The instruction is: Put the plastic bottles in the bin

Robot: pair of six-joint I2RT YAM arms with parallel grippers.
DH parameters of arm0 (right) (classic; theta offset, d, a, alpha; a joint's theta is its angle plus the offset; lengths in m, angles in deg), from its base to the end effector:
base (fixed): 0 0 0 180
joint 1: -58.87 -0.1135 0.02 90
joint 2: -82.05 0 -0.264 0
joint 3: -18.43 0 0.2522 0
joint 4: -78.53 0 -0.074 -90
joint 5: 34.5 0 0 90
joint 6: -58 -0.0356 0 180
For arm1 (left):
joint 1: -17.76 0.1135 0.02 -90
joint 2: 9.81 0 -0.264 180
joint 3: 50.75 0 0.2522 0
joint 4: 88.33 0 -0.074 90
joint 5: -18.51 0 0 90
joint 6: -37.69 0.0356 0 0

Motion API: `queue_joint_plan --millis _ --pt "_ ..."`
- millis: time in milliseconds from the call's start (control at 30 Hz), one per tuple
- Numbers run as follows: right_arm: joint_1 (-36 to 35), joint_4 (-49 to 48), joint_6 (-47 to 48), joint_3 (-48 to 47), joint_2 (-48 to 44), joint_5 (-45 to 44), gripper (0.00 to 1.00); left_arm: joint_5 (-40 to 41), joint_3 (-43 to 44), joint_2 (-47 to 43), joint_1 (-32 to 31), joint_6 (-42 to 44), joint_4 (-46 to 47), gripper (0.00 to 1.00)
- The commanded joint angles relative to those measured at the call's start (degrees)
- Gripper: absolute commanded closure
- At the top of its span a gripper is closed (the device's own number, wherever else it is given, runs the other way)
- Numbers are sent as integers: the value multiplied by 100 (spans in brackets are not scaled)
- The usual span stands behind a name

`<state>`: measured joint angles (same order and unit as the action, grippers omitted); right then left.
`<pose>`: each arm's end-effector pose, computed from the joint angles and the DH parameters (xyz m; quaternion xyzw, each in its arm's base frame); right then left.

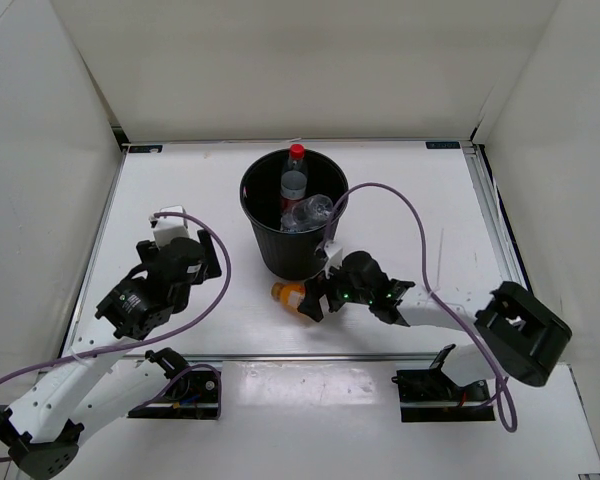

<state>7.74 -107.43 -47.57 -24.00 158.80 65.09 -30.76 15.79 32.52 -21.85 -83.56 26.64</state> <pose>0.1609 0.2091 0.1765 -0.3021 0.8018 0.3406 0.3870 0.1159 -0.0658 0.3287 -0.0823 0.8608 0.0317 0.5013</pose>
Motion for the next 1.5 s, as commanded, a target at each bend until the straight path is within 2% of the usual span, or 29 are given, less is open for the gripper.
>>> queue_joint_plan --millis 0,67,167,367,467,533,667,800,900,1000,1067,1100,1200,1300,1367,1400,1433,1467 --pt "-89 -708 107 -341 384 254 2 49 224 -14 -20 -66 -383 0" --pt "-159 -778 107 -394 594 202 2 49 286 -14 -20 -66 -463 0" --pt "-213 -673 107 -447 675 88 9 102 400 -14 -20 -127 -612 0" --pt "-265 -182 -200 -193 254 -105 33 207 330 -294 -20 -495 -815 0" --pt "-265 441 -262 -8 -308 -106 43 260 120 -523 -20 -742 -815 0" --pt "-327 1118 -262 -7 -844 -254 46 321 -91 -699 -20 -856 -815 0" --pt "-397 2392 -192 -112 -2098 -369 61 321 -495 -919 -20 -1182 -465 0" --pt "-450 4041 -192 -902 -3059 -535 65 321 -768 -919 -20 -1244 -130 0" --pt "-450 4695 -9 -1956 -3315 -791 66 321 -900 -919 -20 -1244 133 0" --pt "-450 4750 299 -3203 -2957 -1151 66 321 -900 -805 -20 -1244 240 0" --pt "-450 4750 641 -3871 -2316 -1274 66 321 -962 -735 -20 -1244 328 0" --pt "-450 4820 765 -4501 -1774 -1362 66 321 -962 -656 -20 -1244 389 0" --pt "-328 4820 1091 -5235 -954 -1468 72 269 -892 -507 -20 -1244 389 0" --pt "-125 4820 1091 -6008 39 -1381 70 217 -769 -445 -20 -1244 441 0" --pt "-2 4820 969 -6482 620 -1214 64 216 -620 -384 -20 -1183 442 0" --pt "77 4820 899 -6598 909 -1213 57 216 -619 -383 -20 -1182 442 0" --pt "77 4820 829 -6712 1016 -1379 34 216 -541 -383 -20 -1182 372 0" --pt "77 4994 619 -6835 1104 -1546 25 216 -488 -331 -20 -1182 372 0"
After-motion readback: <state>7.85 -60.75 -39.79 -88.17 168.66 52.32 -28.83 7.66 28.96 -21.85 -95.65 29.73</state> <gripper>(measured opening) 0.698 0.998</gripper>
